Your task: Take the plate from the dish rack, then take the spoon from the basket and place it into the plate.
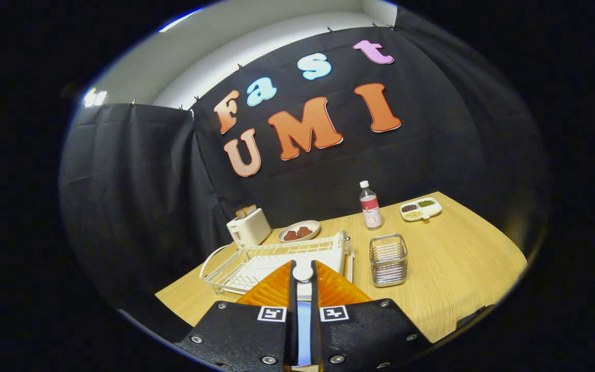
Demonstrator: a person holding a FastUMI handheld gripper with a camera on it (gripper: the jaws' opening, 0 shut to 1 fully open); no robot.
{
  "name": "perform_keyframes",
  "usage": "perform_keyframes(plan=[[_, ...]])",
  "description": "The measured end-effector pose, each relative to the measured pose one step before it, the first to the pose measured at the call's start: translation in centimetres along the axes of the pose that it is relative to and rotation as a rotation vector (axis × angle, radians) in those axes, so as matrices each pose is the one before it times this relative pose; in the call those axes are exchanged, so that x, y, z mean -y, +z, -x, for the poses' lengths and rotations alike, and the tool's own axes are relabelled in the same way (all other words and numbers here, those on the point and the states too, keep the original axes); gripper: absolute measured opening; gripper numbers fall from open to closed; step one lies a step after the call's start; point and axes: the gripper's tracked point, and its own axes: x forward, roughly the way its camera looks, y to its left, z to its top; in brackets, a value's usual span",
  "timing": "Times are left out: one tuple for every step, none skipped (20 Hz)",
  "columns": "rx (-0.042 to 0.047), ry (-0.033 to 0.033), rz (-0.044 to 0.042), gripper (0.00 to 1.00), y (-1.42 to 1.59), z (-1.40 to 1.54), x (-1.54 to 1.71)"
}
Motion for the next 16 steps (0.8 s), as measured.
perform_keyframes(plan=[[0.00102, 0.00841, 0.00450, 0.09, -0.100, 0.215, -0.041], [-0.01232, 0.02360, -0.00012, 0.09, -0.554, 0.179, -0.559], [-0.01717, 0.04133, 0.01034, 0.09, -0.834, 0.021, -0.948], [-0.01787, 0.03493, 0.01496, 0.09, -0.885, -0.149, -0.955], [-0.02852, 0.02927, 0.02215, 0.09, -1.289, 0.105, -0.630], [-0.01861, 0.01483, 0.01969, 0.09, -1.161, -0.261, -0.498], [-0.02580, 0.01265, 0.01643, 0.09, -1.393, -0.257, -0.416], [-0.03206, 0.01516, 0.01080, 0.09, -1.525, -0.324, -0.597], [-0.03053, 0.01401, 0.00530, 0.09, -1.227, -0.362, -0.420], [-0.01831, 0.00849, -0.00370, 0.09, -0.889, -0.359, -0.195], [-0.01348, 0.00460, -0.01378, 0.09, -0.586, -0.408, -0.010], [-0.00561, 0.00684, -0.02413, 0.09, -0.438, -0.357, -0.097], [-0.01581, 0.00942, -0.01233, 0.09, -0.732, -0.231, -0.157], [-0.00840, -0.00117, -0.00295, 0.09, -0.519, -0.243, 0.157], [-0.00572, 0.00249, -0.00066, 0.09, -0.422, -0.129, 0.132], [0.00601, 0.00496, -0.00529, 0.09, 0.002, -0.176, -0.071]])
